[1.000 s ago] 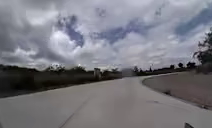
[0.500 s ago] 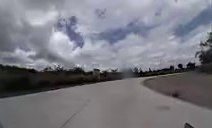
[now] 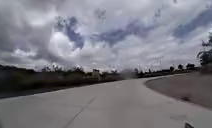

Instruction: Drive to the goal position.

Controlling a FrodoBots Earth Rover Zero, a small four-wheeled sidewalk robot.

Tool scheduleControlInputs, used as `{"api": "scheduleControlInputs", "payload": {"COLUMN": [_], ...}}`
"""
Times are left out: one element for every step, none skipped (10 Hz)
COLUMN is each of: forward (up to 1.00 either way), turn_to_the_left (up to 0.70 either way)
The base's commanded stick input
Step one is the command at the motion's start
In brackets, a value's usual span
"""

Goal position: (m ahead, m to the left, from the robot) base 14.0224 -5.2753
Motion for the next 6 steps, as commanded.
{"api": "scheduleControlInputs", "payload": {"forward": [0.69, 0.69, 0.69, 0.69, 0.69, 0.69], "turn_to_the_left": [-0.11, -0.11, -0.11, -0.11, -0.11, -0.11]}}
